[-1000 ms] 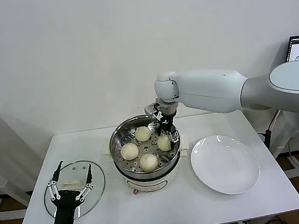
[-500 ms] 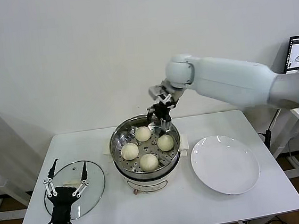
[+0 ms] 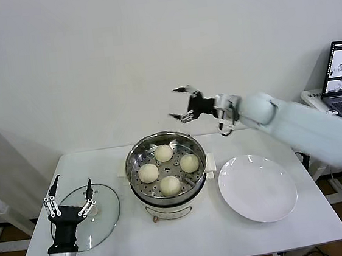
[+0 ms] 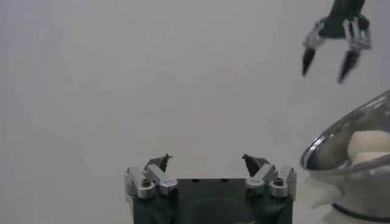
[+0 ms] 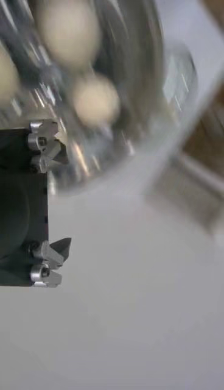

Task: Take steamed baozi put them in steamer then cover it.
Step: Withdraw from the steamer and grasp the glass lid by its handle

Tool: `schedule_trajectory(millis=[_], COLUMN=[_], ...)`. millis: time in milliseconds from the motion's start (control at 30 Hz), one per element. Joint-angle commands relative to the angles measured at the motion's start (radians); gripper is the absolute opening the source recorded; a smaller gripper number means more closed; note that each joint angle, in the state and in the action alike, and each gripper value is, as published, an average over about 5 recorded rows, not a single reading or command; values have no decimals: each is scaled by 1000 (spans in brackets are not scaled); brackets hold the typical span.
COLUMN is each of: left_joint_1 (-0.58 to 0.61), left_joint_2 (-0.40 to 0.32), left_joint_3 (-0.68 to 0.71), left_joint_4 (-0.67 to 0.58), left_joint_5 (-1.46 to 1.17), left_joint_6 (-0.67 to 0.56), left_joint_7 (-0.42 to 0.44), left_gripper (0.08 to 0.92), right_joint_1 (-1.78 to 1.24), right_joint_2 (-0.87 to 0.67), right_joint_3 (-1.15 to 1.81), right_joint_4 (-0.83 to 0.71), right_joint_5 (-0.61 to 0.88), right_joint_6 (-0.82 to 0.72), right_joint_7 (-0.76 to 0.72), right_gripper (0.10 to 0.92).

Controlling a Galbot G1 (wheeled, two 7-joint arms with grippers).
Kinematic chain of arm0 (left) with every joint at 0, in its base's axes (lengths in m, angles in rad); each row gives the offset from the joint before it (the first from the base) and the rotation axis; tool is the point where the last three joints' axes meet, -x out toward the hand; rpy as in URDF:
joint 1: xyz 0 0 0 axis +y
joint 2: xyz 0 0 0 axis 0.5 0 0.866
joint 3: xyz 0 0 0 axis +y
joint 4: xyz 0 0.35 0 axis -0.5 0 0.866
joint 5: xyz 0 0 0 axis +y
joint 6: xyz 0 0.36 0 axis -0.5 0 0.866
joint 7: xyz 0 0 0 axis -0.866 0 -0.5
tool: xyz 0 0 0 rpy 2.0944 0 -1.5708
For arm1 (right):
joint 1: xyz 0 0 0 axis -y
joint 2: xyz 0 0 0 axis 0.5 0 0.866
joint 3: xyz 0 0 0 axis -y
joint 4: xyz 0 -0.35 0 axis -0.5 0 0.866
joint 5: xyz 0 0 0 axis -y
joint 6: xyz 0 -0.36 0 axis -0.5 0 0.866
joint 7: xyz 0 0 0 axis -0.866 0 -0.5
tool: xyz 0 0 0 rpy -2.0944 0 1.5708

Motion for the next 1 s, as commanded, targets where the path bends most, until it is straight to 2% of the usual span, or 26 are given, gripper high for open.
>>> schedule_trajectory(millis=[33,167,367,567,733,1000], left_joint_1=[-31,-32,-27,-28,-34,-79], left_joint_2=[33,51,86,98,88,59], left_joint_3=[-8,-28,-69,-101,-137,-162], left_joint_4=[72,145,310,477,560,613], left_joint_5=[210,339,537,693,793,871], left_joint_6=[46,-23,-77,-174,-242,-264], left_joint_7=[-25,-16,-15,-80,-150,-175], left_gripper=[823,823,823,823,823,823], right_joint_1=[-843,-1060,-1208,-1269,-1282,-1285], right_joint_2=[-108,4,205,350,417,445], right_joint_3=[813,1000,1149,1196,1197,1187], right_joint_4=[105,79,63,48,34,31], right_joint_5=[-32,-123,-222,-304,-347,-366], right_joint_6=[143,185,214,248,261,263], right_joint_7=[446,403,367,342,331,324], right_gripper=[823,823,823,823,823,823])
